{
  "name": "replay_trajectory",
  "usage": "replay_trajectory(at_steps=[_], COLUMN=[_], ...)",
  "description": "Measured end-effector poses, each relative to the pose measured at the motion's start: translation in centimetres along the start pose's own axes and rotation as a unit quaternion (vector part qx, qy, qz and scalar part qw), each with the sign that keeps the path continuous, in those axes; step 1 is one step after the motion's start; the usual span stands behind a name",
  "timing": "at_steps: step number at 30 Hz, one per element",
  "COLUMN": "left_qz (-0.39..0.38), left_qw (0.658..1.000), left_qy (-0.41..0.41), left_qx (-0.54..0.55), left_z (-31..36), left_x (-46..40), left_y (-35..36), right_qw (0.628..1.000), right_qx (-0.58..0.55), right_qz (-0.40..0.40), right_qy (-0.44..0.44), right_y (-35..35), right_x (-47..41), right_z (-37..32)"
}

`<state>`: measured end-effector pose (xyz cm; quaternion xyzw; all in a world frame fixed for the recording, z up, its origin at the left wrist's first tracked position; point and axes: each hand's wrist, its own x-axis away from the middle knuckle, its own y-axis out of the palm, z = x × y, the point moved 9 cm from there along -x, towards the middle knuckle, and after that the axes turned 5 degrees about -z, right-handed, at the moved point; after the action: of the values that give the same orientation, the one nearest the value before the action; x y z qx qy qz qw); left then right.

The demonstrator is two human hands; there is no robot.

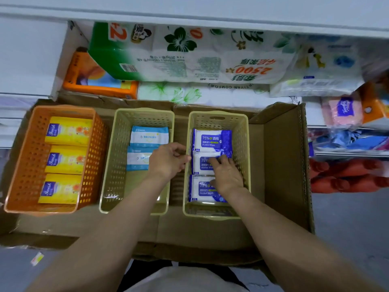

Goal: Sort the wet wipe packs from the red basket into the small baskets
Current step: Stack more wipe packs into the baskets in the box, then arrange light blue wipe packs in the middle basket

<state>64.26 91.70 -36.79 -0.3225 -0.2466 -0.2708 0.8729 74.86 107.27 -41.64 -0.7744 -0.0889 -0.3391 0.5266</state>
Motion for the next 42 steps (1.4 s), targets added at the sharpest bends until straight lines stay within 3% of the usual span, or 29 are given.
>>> replay_trajectory(at_steps=[16, 21, 26, 31, 35, 39, 42], left_qz=[0.009, 0.019, -0.019, -0.004, 0.093, 0.186, 0.228], left_qw=[1.0, 0.999, 1.0, 0.995, 0.963, 0.92, 0.91], left_qy=[-0.005, -0.004, 0.019, 0.082, 0.191, 0.265, 0.247], left_qx=[-0.016, -0.027, -0.013, -0.054, -0.165, -0.219, -0.244], left_z=[0.0, 0.5, 1.6, 3.1, 3.4, -0.6, -6.9], left_x=[0.4, 0.7, 2.0, 5.7, 11.7, 19.4, 23.8], left_y=[0.0, -0.1, -0.8, -8.0, -18.1, -28.3, -35.5], right_qw=[1.0, 1.0, 0.998, 0.999, 0.978, 0.932, 0.916], right_qx=[0.007, 0.001, -0.023, 0.013, 0.018, 0.006, 0.003], right_qz=[0.016, -0.023, -0.054, 0.038, 0.19, 0.316, 0.342], right_qy=[-0.017, -0.014, -0.004, -0.03, -0.084, -0.179, -0.21], right_y=[0.5, 0.3, -3.7, -12.5, -18.1, -19.2, -17.4], right_x=[-0.2, -0.2, 0.4, 4.6, 11.3, 18.6, 22.0], right_z=[0.0, 0.0, -0.8, -5.7, -13.0, -23.8, -32.0])
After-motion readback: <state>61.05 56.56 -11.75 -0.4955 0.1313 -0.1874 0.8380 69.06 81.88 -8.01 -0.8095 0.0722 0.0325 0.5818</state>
